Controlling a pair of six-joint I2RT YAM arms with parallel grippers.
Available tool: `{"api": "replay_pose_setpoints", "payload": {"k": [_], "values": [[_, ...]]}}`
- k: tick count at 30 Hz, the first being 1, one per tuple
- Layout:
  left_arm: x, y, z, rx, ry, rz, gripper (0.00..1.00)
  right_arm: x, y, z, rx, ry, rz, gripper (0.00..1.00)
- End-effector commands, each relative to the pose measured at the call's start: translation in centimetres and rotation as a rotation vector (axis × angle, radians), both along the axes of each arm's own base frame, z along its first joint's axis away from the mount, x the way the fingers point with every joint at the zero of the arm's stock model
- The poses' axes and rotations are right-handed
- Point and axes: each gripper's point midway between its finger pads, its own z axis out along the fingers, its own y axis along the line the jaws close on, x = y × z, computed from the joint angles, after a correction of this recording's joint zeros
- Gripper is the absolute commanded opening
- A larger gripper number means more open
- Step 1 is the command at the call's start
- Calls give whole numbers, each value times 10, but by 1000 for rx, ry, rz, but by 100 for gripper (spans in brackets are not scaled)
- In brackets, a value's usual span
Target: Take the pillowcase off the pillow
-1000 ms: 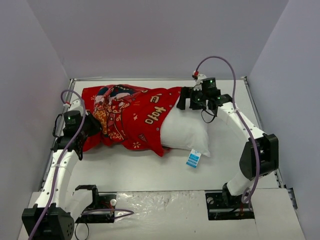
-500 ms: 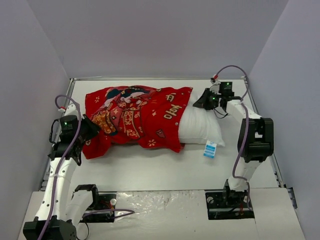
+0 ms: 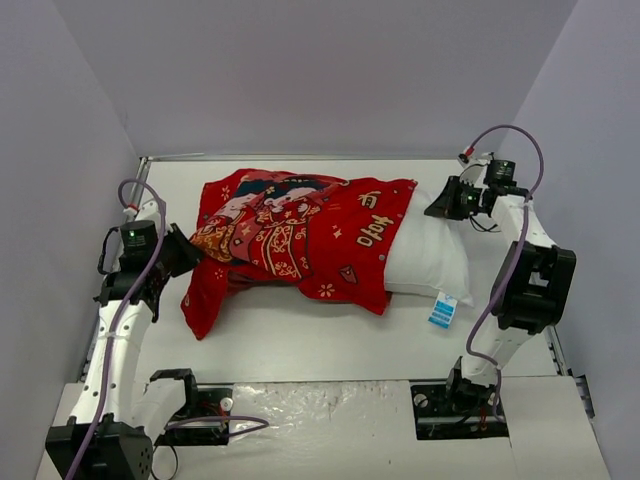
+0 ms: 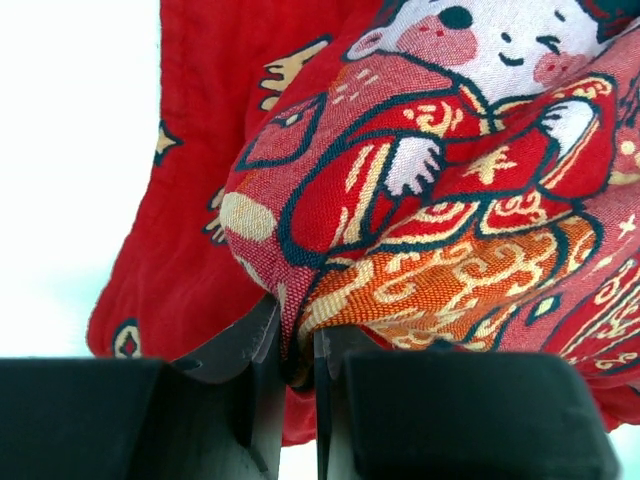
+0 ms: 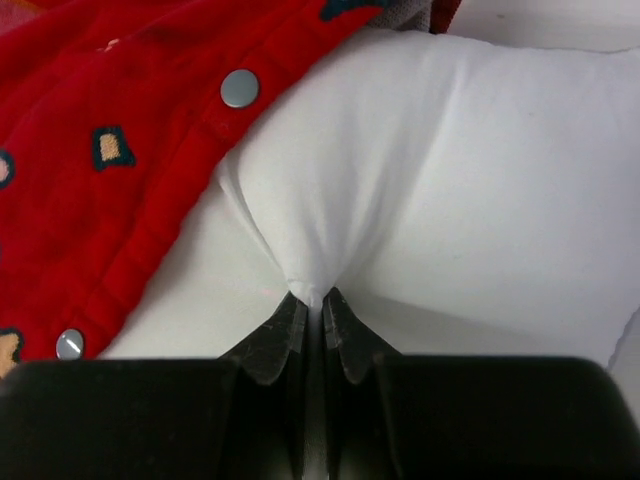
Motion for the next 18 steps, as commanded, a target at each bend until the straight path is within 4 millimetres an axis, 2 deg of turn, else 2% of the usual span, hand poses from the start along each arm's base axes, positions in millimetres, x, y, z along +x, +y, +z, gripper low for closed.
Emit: {"api": "replay_pose_setpoints", "payload": {"k": [1,2,3,4,5,6,7,8,9,10,11,12,13,14,15,16,17,18], "values": [[24,65,58,176,-163,250,2,10,-92,2,-332,-76,-97,12],[32,47,64,114,-187,183,2,4,-73,22,-279,-90,11,43],[38,37,68,51,-201,168,2,-3,-46,41,-243,-147,153,63],[49,31,64,17,-187,147,2,-12,-22,61,-270,-299,390,76],[55,18,69,-21,-191,108,2,-38,-2,68,-271,-278,519,86],[59,13,68,-54,-176,106,2,-45,32,97,-351,-398,676,89],[66,10,58,-66,-135,102,2,-50,39,101,-478,-455,781,91],[70,8,56,-76,-121,98,2,-58,52,106,-546,-490,849,95],[77,6,55,-85,-100,99,2,-81,90,114,-610,-562,977,98],[80,6,54,-86,-91,100,2,-90,103,114,-671,-584,1016,100],[83,6,54,-90,-81,104,2,-86,105,114,-802,-592,999,100],[87,6,61,-94,-86,109,2,-105,114,109,-836,-600,1037,100],[91,7,54,-97,-54,114,2,-125,144,107,-844,-645,1126,100],[94,6,54,-98,-44,116,2,-128,148,107,-895,-648,1096,100],[100,4,56,-106,-39,112,2,-139,157,116,-917,-687,1062,100],[102,3,55,-112,-27,108,2,-163,184,99,-920,-707,1117,100],[104,0,57,-112,-24,100,2,-156,187,106,-987,-727,968,100],[106,-1,58,-112,-22,97,2,-163,190,115,-1011,-767,882,100]]}}
